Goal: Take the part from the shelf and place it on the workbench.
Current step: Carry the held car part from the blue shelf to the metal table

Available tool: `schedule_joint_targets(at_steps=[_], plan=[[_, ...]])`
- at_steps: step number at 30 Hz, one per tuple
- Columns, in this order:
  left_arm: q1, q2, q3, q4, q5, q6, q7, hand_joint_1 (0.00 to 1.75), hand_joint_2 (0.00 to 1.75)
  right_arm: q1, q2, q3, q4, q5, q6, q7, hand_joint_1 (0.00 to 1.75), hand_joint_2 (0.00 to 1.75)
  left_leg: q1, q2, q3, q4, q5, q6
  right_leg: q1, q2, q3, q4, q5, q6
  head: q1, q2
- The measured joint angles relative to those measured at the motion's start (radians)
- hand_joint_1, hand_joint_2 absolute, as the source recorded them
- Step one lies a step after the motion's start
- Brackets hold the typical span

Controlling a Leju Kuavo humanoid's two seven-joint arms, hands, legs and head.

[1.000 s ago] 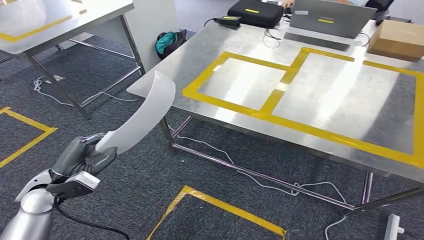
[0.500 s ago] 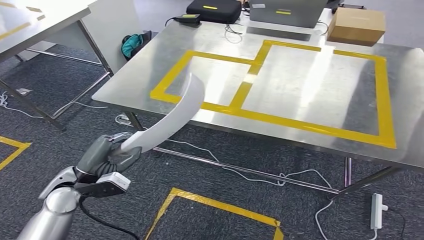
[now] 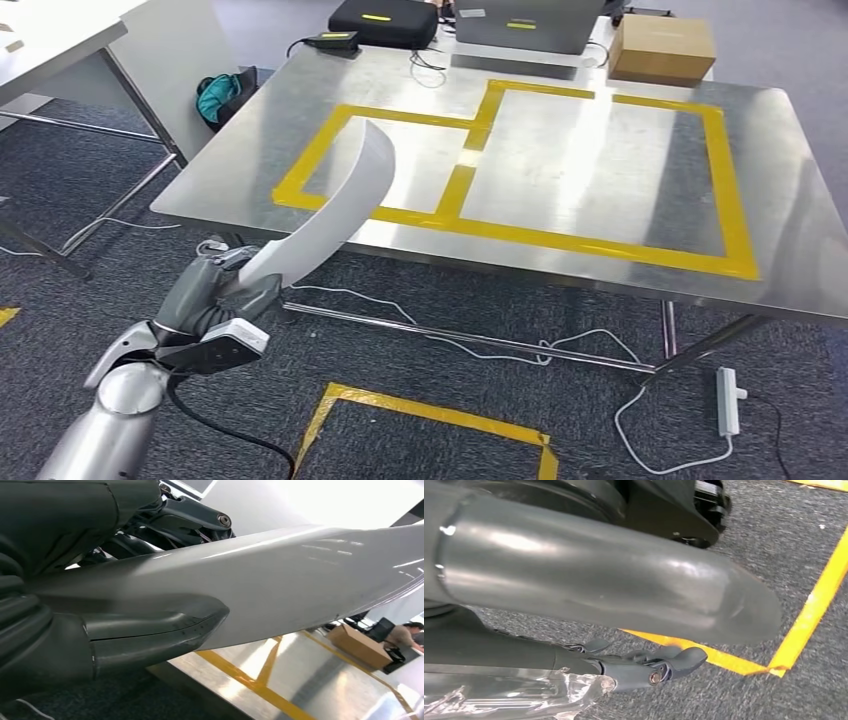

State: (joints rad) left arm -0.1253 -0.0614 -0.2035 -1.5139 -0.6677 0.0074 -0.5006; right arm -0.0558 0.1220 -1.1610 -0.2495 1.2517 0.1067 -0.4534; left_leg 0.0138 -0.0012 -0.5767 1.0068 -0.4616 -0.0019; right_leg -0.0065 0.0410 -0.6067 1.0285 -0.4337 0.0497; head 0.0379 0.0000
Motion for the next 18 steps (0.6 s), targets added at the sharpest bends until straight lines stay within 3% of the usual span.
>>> schedule_joint_targets(at_steps=[2,5,6,7,8,10,11,12,16,18], plan=[[-0.004,-0.004,0.002,0.004,-0.010,0.006,0.005,1.75,1.75,0.001,-0.003,0.002,0.000,0.004,0.003,-0.004,0.00,0.00,0.001,0.001,0.008,-0.001,-0.001,0.011,-0.001,-0.015,-0.025,0.050,-0.027,0.007,0.004,0.000],[-0.009,-0.005,0.011,0.013,-0.027,0.015,0.011,1.75,1.75,-0.001,-0.004,0.009,0.002,0.011,0.009,-0.008,0.00,0.00,-0.003,0.003,0.014,0.000,-0.008,0.021,-0.001,-0.032,-0.130,0.239,-0.104,0.014,0.010,0.000],[-0.009,-0.005,0.014,0.018,-0.034,0.017,0.014,1.75,1.75,0.000,-0.004,0.011,0.002,0.013,0.009,-0.008,0.00,0.00,-0.004,0.004,0.017,0.000,-0.011,0.022,-0.001,-0.033,-0.157,0.278,-0.112,0.014,0.010,0.000],[-0.009,-0.005,0.017,0.023,-0.041,0.021,0.018,1.75,1.75,0.002,-0.005,0.013,0.002,0.014,0.009,-0.008,0.00,0.00,-0.005,0.003,0.022,0.000,-0.016,0.022,0.000,-0.033,-0.164,0.278,-0.098,0.012,0.010,0.000],[-0.010,-0.005,0.020,0.030,-0.051,0.027,0.023,1.75,1.75,0.003,-0.006,0.015,0.002,0.016,0.010,-0.008,0.00,0.00,-0.006,0.003,0.029,0.000,-0.021,0.021,0.000,-0.033,-0.152,0.237,-0.065,0.010,0.010,0.000],[-0.016,-0.005,0.027,0.042,-0.074,0.043,0.037,1.75,1.75,0.002,-0.008,0.018,0.003,0.019,0.011,-0.007,0.00,0.00,-0.006,0.003,0.047,0.000,-0.035,0.016,0.002,-0.037,-0.095,0.100,0.010,0.005,0.010,0.000],[-0.020,-0.006,0.031,0.048,-0.086,0.051,0.046,1.75,1.75,0.000,-0.009,0.019,0.003,0.020,0.011,-0.007,0.00,0.00,-0.006,0.004,0.053,-0.001,-0.041,0.011,0.004,-0.040,-0.071,0.047,0.023,0.001,0.009,0.000],[-0.026,-0.006,0.036,0.053,-0.097,0.057,0.056,1.75,1.75,-0.002,-0.009,0.020,0.004,0.022,0.012,-0.005,0.00,0.00,-0.007,0.005,0.056,-0.001,-0.046,0.006,0.006,-0.043,-0.057,0.018,0.027,-0.004,0.008,0.000],[-0.048,-0.007,0.046,0.070,-0.129,0.066,0.074,1.75,1.75,-0.004,-0.010,0.027,0.007,0.033,0.019,0.005,0.00,0.00,-0.008,0.005,0.054,0.022,-0.050,-0.014,0.006,-0.039,-0.034,0.004,0.017,-0.025,0.004,0.000],[-0.062,-0.006,0.048,0.080,-0.136,0.067,0.074,1.75,1.75,-0.007,-0.011,0.031,0.007,0.036,0.019,0.006,0.00,0.00,-0.007,0.004,0.004,0.112,-0.072,-0.022,0.003,-0.036,-0.019,0.000,0.010,-0.035,0.001,0.000]])
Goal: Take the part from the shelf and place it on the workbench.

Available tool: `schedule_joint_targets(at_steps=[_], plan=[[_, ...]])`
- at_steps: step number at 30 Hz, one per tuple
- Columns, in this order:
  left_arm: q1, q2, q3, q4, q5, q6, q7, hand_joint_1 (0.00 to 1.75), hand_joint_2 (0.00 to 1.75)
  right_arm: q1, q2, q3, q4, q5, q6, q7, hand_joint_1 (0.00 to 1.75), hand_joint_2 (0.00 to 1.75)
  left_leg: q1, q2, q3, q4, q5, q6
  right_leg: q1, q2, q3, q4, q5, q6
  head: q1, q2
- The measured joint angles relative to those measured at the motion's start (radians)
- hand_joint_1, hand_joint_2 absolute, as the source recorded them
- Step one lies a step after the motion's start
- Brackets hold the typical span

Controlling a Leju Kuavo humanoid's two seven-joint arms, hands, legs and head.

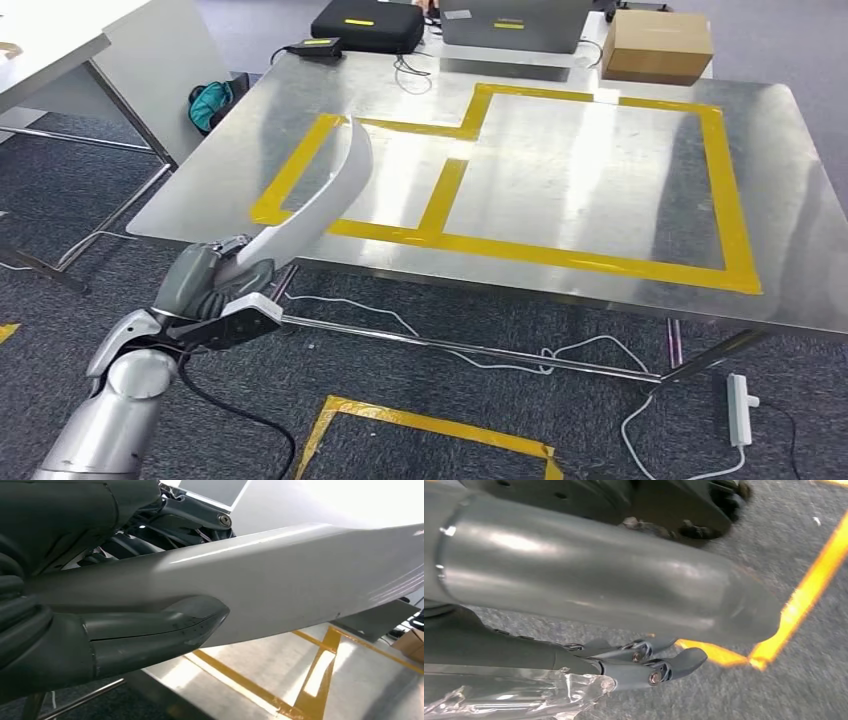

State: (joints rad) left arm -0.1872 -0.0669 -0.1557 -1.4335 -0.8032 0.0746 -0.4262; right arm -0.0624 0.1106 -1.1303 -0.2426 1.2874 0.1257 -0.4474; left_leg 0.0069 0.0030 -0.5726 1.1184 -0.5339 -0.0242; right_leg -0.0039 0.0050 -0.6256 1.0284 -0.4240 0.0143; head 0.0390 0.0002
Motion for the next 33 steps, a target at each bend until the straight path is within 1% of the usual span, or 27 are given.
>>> schedule_joint_targets(at_steps=[2,3,4,5,7,8,9,10,12,14,15,17,18,19,20,21,22,23,24,25,26,27,29,30,31,32,33], plan=[[-0.007,0.001,0.001,0.013,-0.007,0.002,0.000,1.75,1.75,-0.003,-0.001,0.003,0.000,0.002,0.000,0.000,0.00,0.00,0.000,0.000,-0.082,0.125,-0.048,-0.007,0.000,0.003,0.013,-0.001,-0.011,-0.007,-0.002,0.000],[-0.007,0.001,0.001,0.019,-0.011,0.002,0.000,1.75,1.75,-0.003,-0.001,0.004,0.000,0.003,0.000,0.000,0.00,0.00,0.001,0.000,-0.116,0.163,-0.063,-0.008,0.000,0.006,0.019,-0.001,-0.017,-0.008,-0.003,0.000],[-0.008,0.001,0.001,0.024,-0.014,0.003,0.000,1.75,1.75,-0.003,-0.001,0.004,0.000,0.004,0.001,0.000,0.00,0.00,0.001,0.000,-0.135,0.172,-0.059,-0.008,-0.001,0.008,0.027,-0.001,-0.023,-0.008,-0.002,0.000],[-0.009,0.001,0.001,0.029,-0.015,0.003,0.000,1.75,1.75,-0.003,-0.001,0.006,0.000,0.004,0.001,0.000,0.00,0.00,0.001,0.000,-0.139,0.149,-0.032,-0.008,-0.001,0.011,0.037,-0.001,-0.030,-0.007,-0.003,0.000],[-0.013,0.002,0.001,0.036,-0.016,0.002,-0.001,1.75,1.75,-0.003,-0.001,0.010,0.001,0.006,0.001,0.000,0.00,0.00,0.001,0.000,-0.111,0.028,0.069,-0.005,-0.002,0.016,0.054,-0.001,-0.044,0.000,-0.003,0.000],[-0.015,0.003,0.001,0.040,-0.016,0.000,-0.004,1.75,1.75,-0.004,-0.001,0.012,0.001,0.008,0.001,0.001,0.00,0.00,0.001,0.000,-0.096,-0.033,0.102,-0.001,-0.001,0.019,0.059,0.001,-0.051,0.005,-0.005,0.000],[-0.017,0.003,-0.001,0.045,-0.016,-0.005,-0.008,1.75,1.75,-0.006,-0.002,0.015,0.001,0.011,0.002,0.002,0.00,0.00,0.001,0.000,-0.085,-0.076,0.123,0.002,0.000,0.020,0.061,0.001,-0.058,0.012,-0.005,0.000],[-0.019,0.004,-0.003,0.050,-0.015,-0.010,-0.015,1.75,1.75,-0.007,-0.002,0.017,0.001,0.016,0.002,0.004,0.00,0.00,0.000,-0.001,-0.082,-0.096,0.128,0.007,0.001,0.021,0.060,0.000,-0.064,0.018,-0.006,0.000],[-0.021,0.008,-0.009,0.061,-0.014,-0.018,-0.029,1.75,1.75,-0.010,-0.004,0.024,0.001,0.025,0.003,0.009,0.00,0.00,0.000,-0.002,-0.075,-0.101,0.124,0.017,0.002,0.021,0.064,-0.005,-0.074,0.028,-0.006,0.000],[-0.024,0.014,-0.013,0.072,-0.013,-0.020,-0.037,1.75,1.75,-0.012,-0.006,0.032,0.001,0.031,0.004,0.013,0.00,0.00,0.003,-0.002,-0.064,-0.103,0.120,0.029,0.001,0.013,0.056,0.024,-0.093,0.038,-0.004,0.000],[-0.026,0.016,-0.017,0.076,-0.013,-0.021,-0.039,1.75,1.75,-0.014,-0.007,0.035,0.001,0.033,0.005,0.014,0.00,0.00,0.004,-0.001,-0.058,-0.103,0.116,0.035,0.001,0.009,0.033,0.071,-0.114,0.042,-0.003,0.000],[-0.028,0.019,-0.027,0.087,-0.014,-0.021,-0.042,1.75,1.75,-0.018,-0.007,0.041,0.002,0.037,0.009,0.014,0.00,0.00,0.002,-0.002,-0.048,-0.103,0.104,0.043,0.001,0.004,-0.048,0.209,-0.165,0.047,0.000,0.000],[-0.028,0.022,-0.033,0.094,-0.015,-0.021,-0.044,1.75,1.75,-0.019,-0.007,0.044,0.004,0.040,0.013,0.014,0.00,0.00,0.001,-0.001,-0.041,-0.103,0.098,0.045,0.001,0.004,-0.088,0.264,-0.175,0.048,0.000,0.000],[-0.029,0.025,-0.041,0.101,-0.017,-0.021,-0.047,1.75,1.75,-0.019,-0.007,0.048,0.005,0.042,0.017,0.014,0.00,0.00,0.000,0.000,-0.032,-0.103,0.090,0.045,0.002,0.003,-0.112,0.284,-0.163,0.047,0.000,0.000],[-0.029,0.028,-0.050,0.108,-0.018,-0.021,-0.050,1.75,1.75,-0.020,-0.008,0.051,0.006,0.045,0.021,0.015,0.00,0.00,-0.001,0.001,-0.021,-0.103,0.082,0.045,0.002,0.002,-0.116,0.264,-0.129,0.044,0.000,0.000],[-0.031,0.032,-0.061,0.115,-0.018,-0.022,-0.054,1.75,1.75,-0.021,-0.009,0.055,0.006,0.046,0.026,0.017,0.00,0.00,-0.001,0.004,-0.008,-0.103,0.073,0.045,0.003,-0.003,-0.102,0.209,-0.080,0.040,0.000,0.000],[-0.033,0.036,-0.074,0.121,-0.017,-0.023,-0.057,1.75,1.75,-0.022,-0.010,0.058,0.006,0.047,0.030,0.019,0.00,0.00,-0.002,0.006,0.006,-0.103,0.063,0.043,0.007,-0.018,-0.079,0.140,-0.031,0.035,0.000,0.000],[-0.037,0.041,-0.086,0.129,-0.013,-0.024,-0.060,1.75,1.75,-0.026,-0.010,0.061,0.007,0.048,0.033,0.021,0.00,0.00,-0.005,0.010,0.016,-0.102,0.055,0.039,0.013,-0.036,-0.055,0.080,0.004,0.030,0.001,0.000],[-0.040,0.047,-0.098,0.137,-0.009,-0.026,-0.063,1.75,1.75,-0.031,-0.011,0.065,0.008,0.049,0.037,0.024,0.00,0.00,-0.008,0.014,0.022,-0.102,0.049,0.035,0.018,-0.051,-0.037,0.037,0.022,0.024,0.001,0.000],[-0.042,0.053,-0.109,0.145,-0.004,-0.027,-0.067,1.75,1.75,-0.036,-0.012,0.068,0.008,0.049,0.039,0.026,0.00,0.00,-0.011,0.021,0.025,-0.103,0.044,0.031,0.023,-0.059,-0.030,0.018,0.025,0.019,0.000,0.000],[-0.044,0.059,-0.118,0.153,0.001,-0.028,-0.070,1.75,1.75,-0.040,-0.012,0.070,0.009,0.049,0.041,0.028,0.00,0.00,-0.013,0.030,0.027,-0.104,0.042,0.027,0.025,-0.054,-0.027,0.014,0.020,0.015,-0.001,0.000],[-0.045,0.064,-0.126,0.159,0.005,-0.028,-0.073,1.75,1.75,-0.042,-0.012,0.072,0.009,0.048,0.044,0.030,0.00,0.00,-0.013,0.039,0.029,-0.107,0.038,0.023,0.023,-0.044,-0.027,0.010,0.018,0.011,-0.002,0.000],[-0.048,0.075,-0.141,0.170,0.010,-0.026,-0.075,1.75,1.75,-0.043,-0.013,0.078,0.009,0.050,0.047,0.033,0.00,0.00,-0.012,0.037,0.025,-0.089,0.019,0.011,0.016,-0.024,-0.021,0.002,0.017,0.002,-0.004,0.000],[-0.051,0.080,-0.149,0.175,0.010,-0.023,-0.074,1.75,1.75,-0.045,-0.014,0.081,0.009,0.051,0.048,0.035,0.00,0.00,-0.010,0.027,0.006,-0.049,-0.003,0.006,0.012,-0.015,-0.017,-0.002,0.017,-0.002,-0.005,0.000],[-0.052,0.086,-0.156,0.182,0.010,-0.022,-0.072,1.75,1.75,-0.048,-0.016,0.085,0.009,0.052,0.050,0.037,0.00,0.00,-0.008,0.016,-0.024,0.010,-0.030,0.002,0.009,-0.005,-0.016,-0.003,0.016,-0.006,-0.006,0.000],[-0.053,0.090,-0.163,0.189,0.008,-0.020,-0.068,1.75,1.75,-0.051,-0.016,0.089,0.009,0.053,0.051,0.038,0.00,0.00,-0.006,0.010,-0.064,0.081,-0.056,-0.001,0.008,0.007,-0.015,-0.003,0.015,-0.009,-0.006,0.000],[-0.053,0.094,-0.169,0.197,0.007,-0.019,-0.063,1.75,1.75,-0.054,-0.016,0.092,0.009,0.054,0.052,0.039,0.00,0.00,-0.004,0.007,-0.101,0.140,-0.073,-0.004,0.007,0.018,-0.015,-0.003,0.014,-0.010,-0.006,0.000]])
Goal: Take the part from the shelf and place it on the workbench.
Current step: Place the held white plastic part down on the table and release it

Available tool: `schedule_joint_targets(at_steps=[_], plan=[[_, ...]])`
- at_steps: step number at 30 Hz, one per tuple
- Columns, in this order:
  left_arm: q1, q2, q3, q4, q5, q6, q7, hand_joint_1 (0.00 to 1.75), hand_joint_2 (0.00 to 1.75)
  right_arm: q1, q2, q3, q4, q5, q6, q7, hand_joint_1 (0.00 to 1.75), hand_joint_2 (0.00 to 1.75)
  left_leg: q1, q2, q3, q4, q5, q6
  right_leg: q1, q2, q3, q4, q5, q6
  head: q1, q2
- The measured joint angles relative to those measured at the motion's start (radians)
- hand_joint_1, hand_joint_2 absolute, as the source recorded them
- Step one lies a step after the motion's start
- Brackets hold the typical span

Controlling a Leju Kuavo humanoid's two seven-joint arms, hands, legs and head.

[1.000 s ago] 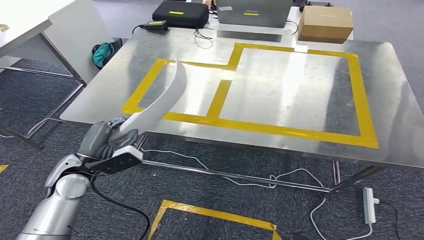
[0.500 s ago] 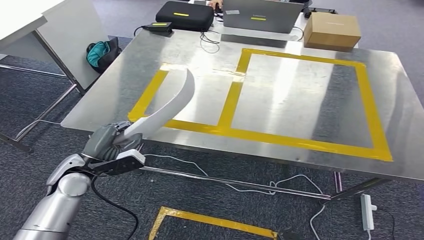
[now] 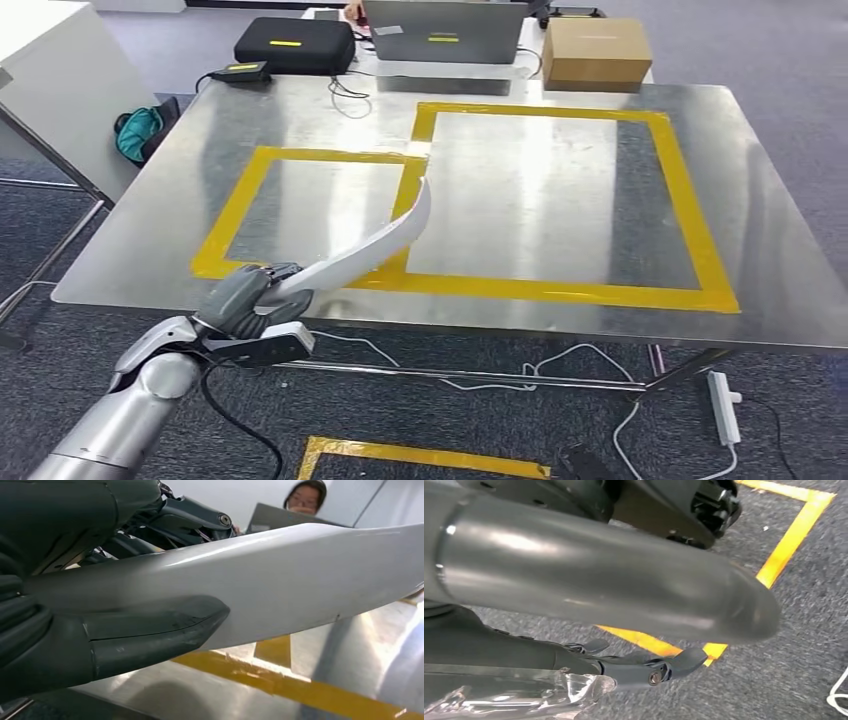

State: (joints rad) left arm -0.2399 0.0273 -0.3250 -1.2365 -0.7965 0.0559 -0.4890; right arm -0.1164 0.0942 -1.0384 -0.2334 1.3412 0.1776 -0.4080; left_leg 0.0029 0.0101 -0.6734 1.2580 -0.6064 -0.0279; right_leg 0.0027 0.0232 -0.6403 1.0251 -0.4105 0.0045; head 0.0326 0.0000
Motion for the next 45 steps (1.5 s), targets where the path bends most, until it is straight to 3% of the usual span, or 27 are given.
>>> schedule_joint_targets(at_steps=[1,2,4,6,8,9,10,12,14,16,17,18,20,22,28,29,32,36,40,42,45], plan=[[0.000,0.004,-0.006,0.007,-0.004,0.001,0.007,1.75,1.75,-0.001,0.000,0.002,0.000,0.001,0.001,0.001,0.00,0.00,0.002,-0.002,-0.024,0.030,0.003,-0.002,-0.001,0.012,0.001,0.000,-0.001,0.000,0.000,0.000],[-0.001,0.006,-0.011,0.014,-0.011,0.004,0.018,1.75,1.75,-0.001,0.000,0.004,0.000,0.001,0.002,0.002,0.00,0.00,0.004,-0.003,-0.032,0.026,0.025,-0.003,-0.003,0.024,0.003,0.001,-0.002,0.002,0.000,0.000],[-0.009,0.008,-0.020,0.027,-0.040,0.015,0.056,1.75,1.75,-0.002,0.000,0.009,0.001,0.001,0.003,0.002,0.00,0.00,0.010,-0.021,0.003,-0.080,0.110,-0.007,-0.009,0.048,0.008,0.003,-0.006,0.010,0.000,0.000],[-0.027,0.003,-0.033,0.048,-0.090,0.036,0.126,1.75,1.75,-0.005,0.000,0.013,0.001,-0.001,0.003,0.003,0.00,0.00,0.019,-0.064,0.050,-0.195,0.160,-0.010,-0.010,0.069,0.005,0.010,-0.010,0.022,-0.002,0.000],[-0.046,-0.010,-0.046,0.070,-0.145,0.060,0.211,1.75,1.75,-0.005,0.000,0.017,0.001,-0.005,0.002,0.004,0.00,0.00,0.022,-0.085,0.065,-0.231,0.159,-0.003,-0.012,0.086,-0.002,0.009,-0.008,0.036,-0.005,0.000],[-0.056,-0.021,-0.050,0.079,-0.168,0.069,0.246,1.75,1.75,-0.002,0.000,0.019,0.001,-0.006,0.001,0.004,0.00,0.00,0.022,-0.077,0.064,-0.232,0.160,0.005,-0.014,0.093,-0.005,0.004,-0.005,0.042,-0.004,0.000],[-0.066,-0.030,-0.054,0.085,-0.185,0.075,0.270,1.75,1.75,0.002,-0.001,0.020,0.001,-0.008,0.001,0.003,0.00,0.00,0.022,-0.069,0.065,-0.235,0.161,0.013,-0.014,0.087,-0.007,0.005,-0.005,0.048,-0.004,0.000],[-0.083,-0.046,-0.060,0.095,-0.203,0.081,0.293,1.75,1.75,0.004,-0.001,0.020,0.001,-0.010,0.000,0.003,0.00,0.00,0.025,-0.053,0.068,-0.238,0.163,0.027,-0.011,0.044,-0.032,0.050,-0.031,0.057,0.005,0.000],[-0.091,-0.055,-0.063,0.104,-0.232,0.086,0.323,1.75,1.75,0.000,0.000,0.022,0.002,-0.011,0.001,0.001,0.00,0.00,0.022,-0.036,0.071,-0.238,0.161,0.035,-0.009,-0.003,-0.093,0.174,-0.090,0.063,0.014,0.000],[-0.097,-0.064,-0.063,0.117,-0.278,0.094,0.366,1.75,1.75,-0.002,0.002,0.024,0.004,-0.012,0.003,-0.001,0.00,0.00,0.019,-0.020,0.072,-0.237,0.158,0.038,-0.011,-0.015,-0.149,0.285,-0.127,0.066,0.014,0.000],[-0.102,-0.070,-0.062,0.124,-0.306,0.097,0.387,1.75,1.75,-0.001,0.003,0.025,0.004,-0.013,0.003,-0.002,0.00,0.00,0.019,-0.016,0.073,-0.237,0.157,0.038,-0.011,-0.016,-0.151,0.290,-0.119,0.066,0.014,0.000],[-0.110,-0.078,-0.061,0.132,-0.335,0.099,0.404,1.75,1.75,0.000,0.003,0.026,0.005,-0.014,0.003,-0.002,0.00,0.00,0.018,-0.014,0.076,-0.237,0.156,0.038,-0.012,-0.017,-0.132,0.255,-0.093,0.066,0.014,0.000],[-0.130,-0.100,-0.051,0.149,-0.396,0.102,0.434,1.75,1.75,-0.002,0.003,0.027,0.005,-0.016,0.004,0.000,0.00,0.00,0.016,-0.012,0.083,-0.237,0.151,0.032,-0.011,-0.021,-0.052,0.110,-0.030,0.061,0.015,0.000],[-0.149,-0.119,-0.031,0.169,-0.446,0.102,0.460,1.75,1.75,-0.005,0.006,0.029,0.005,-0.018,0.003,0.003,0.00,0.00,0.011,-0.012,0.085,-0.235,0.147,0.027,-0.010,-0.025,0.003,0.015,-0.006,0.057,0.014,0.000],[-0.183,-0.164,0.051,0.210,-0.613,0.086,0.565,1.75,1.75,0.002,0.019,0.038,0.007,-0.022,0.001,0.010,0.00,0.00,-0.001,-0.011,0.097,-0.264,0.157,0.049,-0.021,-0.012,0.017,-0.022,0.007,0.065,0.008,0.000],[-0.187,-0.171,0.065,0.213,-0.634,0.083,0.574,1.75,1.75,0.003,0.020,0.040,0.007,-0.022,0.001,0.010,0.00,0.00,-0.002,-0.010,0.111,-0.290,0.169,0.043,-0.020,-0.011,0.028,-0.039,0.015,0.061,0.006,0.000],[-0.208,-0.189,0.095,0.234,-0.715,0.077,0.618,1.75,1.75,0.006,0.022,0.044,0.008,-0.022,0.001,0.010,0.00,0.00,0.005,-0.006,0.142,-0.356,0.204,-0.001,-0.010,-0.011,0.058,-0.092,0.037,0.038,0.010,0.000],[-0.234,-0.181,0.112,0.298,-0.767,0.093,0.699,1.75,1.75,0.013,0.027,0.050,0.009,-0.022,-0.001,0.011,0.00,0.00,0.007,-0.006,0.138,-0.352,0.205,0.004,-0.008,-0.012,0.056,-0.093,0.040,0.036,0.011,0.000],[-0.269,-0.156,0.120,0.365,-0.773,0.123,0.737,0.00,1.75,0.017,0.028,0.053,0.009,-0.024,-0.006,0.011,0.00,0.00,0.007,-0.006,0.135,-0.349,0.205,0.004,-0.008,-0.013,0.054,-0.092,0.041,0.036,0.011,0.000],[-0.282,-0.144,0.121,0.391,-0.774,0.128,0.754,0.00,1.75,0.020,0.029,0.053,0.009,-0.027,-0.009,0.011,0.00,0.00,0.007,-0.006,0.135,-0.349,0.205,0.004,-0.008,-0.013,0.054,-0.091,0.042,0.037,0.011,0.000],[-0.296,-0.132,0.128,0.418,-0.774,0.134,0.739,0.00,0.44,0.031,0.029,0.053,0.009,-0.033,-0.016,0.010,0.00,0.00,0.007,-0.006,0.135,-0.349,0.206,0.005,-0.009,-0.013,0.053,-0.091,0.042,0.037,0.011,0.000]])
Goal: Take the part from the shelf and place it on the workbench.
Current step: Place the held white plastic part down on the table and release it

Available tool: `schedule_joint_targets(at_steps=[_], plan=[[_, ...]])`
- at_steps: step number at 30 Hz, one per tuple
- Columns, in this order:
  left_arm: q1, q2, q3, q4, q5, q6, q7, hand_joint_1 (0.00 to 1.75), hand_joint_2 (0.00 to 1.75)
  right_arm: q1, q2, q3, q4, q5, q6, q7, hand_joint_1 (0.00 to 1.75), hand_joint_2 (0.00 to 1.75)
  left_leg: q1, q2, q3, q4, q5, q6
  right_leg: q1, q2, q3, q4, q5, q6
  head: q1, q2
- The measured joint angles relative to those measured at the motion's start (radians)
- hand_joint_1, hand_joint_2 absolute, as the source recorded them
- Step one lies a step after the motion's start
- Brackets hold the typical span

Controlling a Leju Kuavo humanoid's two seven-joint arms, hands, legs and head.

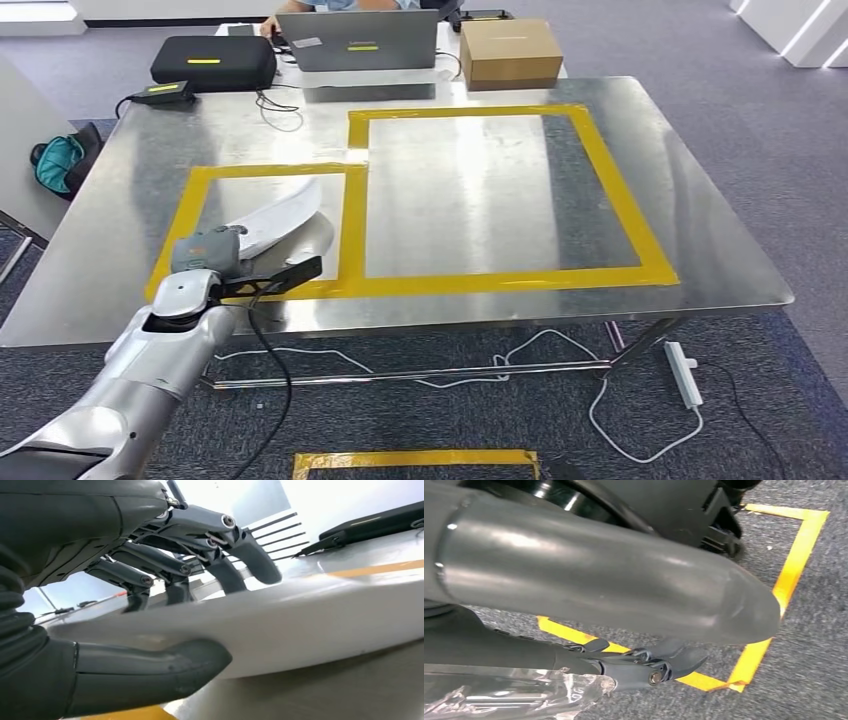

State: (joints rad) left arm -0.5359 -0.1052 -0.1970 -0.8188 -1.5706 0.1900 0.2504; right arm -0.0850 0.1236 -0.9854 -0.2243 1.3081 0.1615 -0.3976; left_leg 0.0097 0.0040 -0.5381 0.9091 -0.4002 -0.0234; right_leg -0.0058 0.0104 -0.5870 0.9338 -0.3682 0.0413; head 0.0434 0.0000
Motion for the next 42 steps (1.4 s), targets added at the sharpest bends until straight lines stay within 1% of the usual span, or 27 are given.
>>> schedule_joint_targets(at_steps=[1,5,16,21,23,26,27,29,30,31,32,33,34,35,36,37,38,39,40,41,42], plan=[[-0.003,0.001,0.005,0.006,0.000,0.003,-0.011,0.00,0.00,0.004,0.000,0.000,0.000,-0.002,-0.002,0.000,0.00,0.00,0.000,0.000,0.000,0.000,0.000,0.000,0.000,0.000,0.000,0.000,0.000,0.000,0.000,0.000],[-0.007,-0.007,0.017,0.019,0.000,0.018,-0.052,0.00,0.00,0.015,0.000,0.000,0.000,-0.011,-0.008,-0.002,0.00,0.00,0.000,0.000,0.000,0.000,0.001,0.000,0.000,0.000,0.000,0.000,0.000,0.000,0.000,0.000],[-0.011,-0.052,0.018,0.019,0.000,0.024,-0.114,0.00,0.00,0.022,0.009,-0.003,0.000,-0.027,-0.020,-0.004,0.00,0.00,0.000,0.000,0.000,0.000,0.001,0.000,0.000,0.000,0.000,0.000,0.000,0.000,0.000,0.000],[-0.001,-0.085,0.027,0.004,0.009,0.021,-0.187,0.00,0.00,0.024,0.013,-0.009,0.000,-0.041,-0.023,-0.010,0.00,0.00,0.000,0.000,0.000,0.000,0.000,0.000,0.000,0.000,0.000,0.001,0.000,0.000,0.000,0.000],[0.008,-0.101,0.035,-0.010,0.015,0.019,-0.205,0.00,0.00,0.026,0.014,-0.013,0.000,-0.044,-0.024,-0.011,0.00,0.00,-0.002,0.000,-0.002,0.006,-0.004,0.006,-0.003,0.000,0.000,0.001,0.000,0.003,0.000,0.000],[0.024,-0.119,0.043,-0.037,0.032,0.012,-0.241,0.00,0.00,0.030,0.019,-0.020,0.000,-0.053,-0.025,-0.012,0.00,0.00,-0.004,0.000,-0.006,0.021,-0.012,0.021,-0.006,0.002,-0.001,0.006,-0.001,0.013,-0.001,0.000],[0.031,-0.125,0.044,-0.051,0.042,0.008,-0.258,0.00,0.00,0.032,0.021,-0.025,0.000,-0.057,-0.027,-0.012,0.00,0.00,-0.005,0.000,-0.007,0.023,-0.011,0.025,-0.006,0.002,-0.001,0.006,0.000,0.016,-0.001,0.000],[0.046,-0.140,0.046,-0.084,0.068,-0.001,-0.293,0.00,0.00,0.034,0.024,-0.033,0.000,-0.065,-0.032,-0.012,0.00,0.00,-0.001,0.002,-0.006,0.016,0.000,0.030,-0.004,0.001,-0.003,0.007,-0.001,0.023,-0.001,0.000],[0.054,-0.149,0.045,-0.101,0.080,-0.006,-0.308,0.00,0.00,0.034,0.025,-0.038,0.000,-0.069,-0.035,-0.011,0.00,0.00,0.003,0.004,-0.005,0.010,0.005,0.032,-0.004,0.001,-0.011,0.024,-0.018,0.026,0.001,0.000],[0.062,-0.157,0.045,-0.115,0.088,-0.010,-0.317,0.00,0.00,0.034,0.025,-0.041,0.000,-0.072,-0.036,-0.011,0.00,0.00,0.007,0.006,-0.005,0.005,0.009,0.034,-0.004,0.000,-0.027,0.060,-0.046,0.030,0.004,0.000],[0.070,-0.163,0.044,-0.126,0.092,-0.013,-0.323,0.00,0.00,0.035,0.026,-0.045,0.000,-0.073,-0.037,-0.010,0.00,0.00,0.008,0.008,-0.006,0.004,0.011,0.035,-0.006,-0.001,-0.053,0.122,-0.086,0.034,0.008,0.000],[0.080,-0.167,0.043,-0.135,0.098,-0.016,-0.329,0.00,0.00,0.036,0.026,-0.049,0.000,-0.075,-0.037,-0.009,0.00,0.00,0.009,0.010,-0.009,0.004,0.012,0.036,-0.008,-0.002,-0.083,0.200,-0.127,0.039,0.011,0.000],[0.090,-0.168,0.042,-0.142,0.105,-0.018,-0.336,0.00,0.00,0.036,0.027,-0.052,0.000,-0.076,-0.037,-0.008,0.00,0.00,0.009,0.012,-0.011,0.006,0.013,0.035,-0.011,-0.002,-0.107,0.268,-0.155,0.044,0.013,0.000],[0.100,-0.169,0.040,-0.149,0.116,-0.020,-0.345,0.00,0.00,0.038,0.027,-0.055,0.000,-0.077,-0.037,-0.008,0.00,0.00,0.009,0.014,-0.013,0.008,0.014,0.034,-0.013,-0.002,-0.120,0.310,-0.168,0.049,0.013,0.000],[0.110,-0.170,0.036,-0.156,0.130,-0.022,-0.355,0.00,0.00,0.039,0.027,-0.059,0.000,-0.079,-0.037,-0.007,0.00,0.00,0.011,0.015,-0.017,0.011,0.015,0.032,-0.016,-0.003,-0.110,0.308,-0.160,0.053,0.013,0.000],[0.119,-0.172,0.032,-0.164,0.145,-0.023,-0.365,0.00,0.00,0.039,0.027,-0.061,0.000,-0.081,-0.038,-0.006,0.00,0.00,0.014,0.015,-0.020,0.016,0.016,0.030,-0.020,-0.004,-0.084,0.269,-0.137,0.057,0.013,0.000],[0.130,-0.174,0.026,-0.176,0.163,-0.023,-0.373,0.00,0.00,0.039,0.027,-0.065,0.000,-0.083,-0.039,-0.006,0.00,0.00,0.017,0.015,-0.026,0.024,0.014,0.024,-0.024,-0.007,-0.038,0.193,-0.111,0.064,0.013,0.000],[0.140,-0.175,0.017,-0.191,0.182,-0.023,-0.381,0.00,0.00,0.037,0.032,-0.068,0.000,-0.085,-0.040,-0.006,0.00,0.00,0.019,0.014,-0.032,0.032,0.013,0.017,-0.026,-0.008,0.006,0.127,-0.095,0.071,0.014,0.000],[0.153,-0.176,0.008,-0.208,0.202,-0.023,-0.387,0.00,0.00,0.036,0.036,-0.072,-0.001,-0.087,-0.042,-0.007,0.00,0.00,0.019,0.013,-0.037,0.040,0.012,0.009,-0.026,-0.006,0.034,0.083,-0.083,0.071,0.015,0.000],[0.167,-0.176,-0.003,-0.229,0.223,-0.022,-0.393,0.00,0.00,0.035,0.040,-0.078,-0.001,-0.089,-0.044,-0.008,0.00,0.00,0.018,0.013,-0.043,0.049,0.011,0.001,-0.027,-0.004,0.050,0.057,-0.082,0.066,0.015,0.000],[0.183,-0.175,-0.013,-0.250,0.241,-0.022,-0.399,0.00,0.00,0.034,0.044,-0.082,-0.002,-0.092,-0.047,-0.008,0.00,0.00,0.016,0.012,-0.046,0.054,0.013,-0.005,-0.025,0.002,0.046,0.065,-0.085,0.055,0.014,0.000]])
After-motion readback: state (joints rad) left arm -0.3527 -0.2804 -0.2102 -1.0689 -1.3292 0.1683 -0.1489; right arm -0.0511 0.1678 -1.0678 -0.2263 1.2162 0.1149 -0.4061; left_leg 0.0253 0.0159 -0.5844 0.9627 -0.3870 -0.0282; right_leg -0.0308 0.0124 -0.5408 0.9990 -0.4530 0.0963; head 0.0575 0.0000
